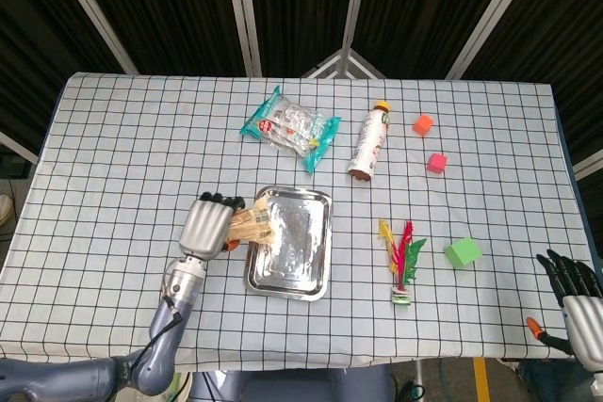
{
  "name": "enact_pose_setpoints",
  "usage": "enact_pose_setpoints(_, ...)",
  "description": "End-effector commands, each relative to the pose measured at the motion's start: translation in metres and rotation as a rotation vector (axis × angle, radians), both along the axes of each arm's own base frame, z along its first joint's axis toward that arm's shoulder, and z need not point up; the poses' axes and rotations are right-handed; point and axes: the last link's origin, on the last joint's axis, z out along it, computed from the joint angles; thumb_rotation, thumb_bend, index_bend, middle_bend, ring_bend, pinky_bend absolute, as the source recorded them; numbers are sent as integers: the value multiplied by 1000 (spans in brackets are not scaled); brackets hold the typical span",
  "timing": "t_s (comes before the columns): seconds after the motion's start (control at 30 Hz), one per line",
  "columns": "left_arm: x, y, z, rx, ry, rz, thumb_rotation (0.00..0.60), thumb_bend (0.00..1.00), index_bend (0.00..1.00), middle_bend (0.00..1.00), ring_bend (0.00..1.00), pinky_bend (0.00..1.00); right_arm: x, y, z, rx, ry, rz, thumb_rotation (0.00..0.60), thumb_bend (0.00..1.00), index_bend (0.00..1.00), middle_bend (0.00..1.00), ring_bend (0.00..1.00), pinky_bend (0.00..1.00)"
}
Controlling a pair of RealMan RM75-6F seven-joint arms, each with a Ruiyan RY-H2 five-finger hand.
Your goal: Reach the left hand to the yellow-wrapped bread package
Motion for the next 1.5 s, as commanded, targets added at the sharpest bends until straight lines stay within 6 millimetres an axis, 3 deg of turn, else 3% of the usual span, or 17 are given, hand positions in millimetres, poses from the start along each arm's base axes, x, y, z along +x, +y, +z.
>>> enact_pose_setpoints(0.03, 45, 10, -21, -38, -29, -58, 600, 77, 364, 520, 408, 376, -2, -2, 4, -8, -12, -4, 600, 306, 0, 0, 0, 0)
enact_pose_setpoints(0.07, 58, 11, -29, -46, -18, -80, 600, 77, 357, 514, 409, 376, -3, -2, 6, -15, -18, -7, 600, 306, 0, 0, 0, 0)
enact_pose_setpoints(0.17, 70, 14, -48, -62, 24, -77, 600, 77, 347, 505, 408, 376, -6, -2, 12, -29, -29, -14, 600, 306, 0, 0, 0, 0)
enact_pose_setpoints(0.33, 69, 15, -68, -93, 72, -69, 600, 72, 296, 448, 378, 363, -6, 2, 19, -51, -34, -4, 600, 306, 0, 0, 0, 0)
enact_pose_setpoints(0.43, 60, 15, -75, -135, 102, -43, 600, 56, 177, 313, 261, 315, -6, 7, 22, -67, -34, 4, 600, 306, 0, 0, 0, 0)
enact_pose_setpoints(0.5, 58, 14, -75, -157, 106, -35, 600, 39, 34, 136, 94, 267, -6, 8, 22, -68, -31, 4, 600, 306, 0, 0, 0, 0)
enact_pose_setpoints(0.6, 55, 9, -66, -191, 106, -56, 600, 26, 0, 7, 0, 160, -6, 8, 20, -62, -20, -4, 600, 306, 0, 0, 0, 0)
enact_pose_setpoints(0.73, 56, -4, -46, -251, 79, -94, 600, 25, 0, 0, 0, 131, -4, 8, 15, -55, -6, -4, 600, 306, 0, 0, 0, 0)
enact_pose_setpoints(0.9, 46, -38, 9, -202, 86, -160, 600, 25, 0, 0, 0, 128, -1, 7, 10, -41, 11, 4, 600, 306, 0, 0, 0, 0)
enact_pose_setpoints(0.97, 26, -58, 35, -149, 106, -159, 600, 25, 0, 0, 0, 124, 1, 8, 8, -34, 14, 13, 600, 306, 0, 0, 0, 0)
enact_pose_setpoints(1.03, -7, -80, 59, -76, 148, -135, 600, 23, 0, 0, 0, 111, 4, 10, 6, -27, 15, 24, 600, 306, 0, 0, 0, 0)
enact_pose_setpoints(1.13, -83, -118, 91, 94, 267, -23, 600, 13, 0, 0, 0, 77, 6, 13, 6, -22, 14, 40, 600, 306, 0, 0, 0, 0)
enact_pose_setpoints(1.27, -162, -162, 117, 246, 259, 205, 600, 7, 0, 0, 0, 41, 7, 14, 4, -20, 25, 49, 600, 306, 0, 0, 0, 0)
enact_pose_setpoints(1.33, -183, -167, 121, 264, 285, 247, 600, 7, 0, 0, 0, 36, 10, 13, 2, -17, 27, 57, 600, 307, 0, 0, 0, 0)
enact_pose_setpoints(1.5, -202, -157, 127, 285, 280, 282, 600, 8, 0, 0, 0, 37, 14, 13, -6, 3, 41, 64, 600, 306, 0, 0, 0, 0)
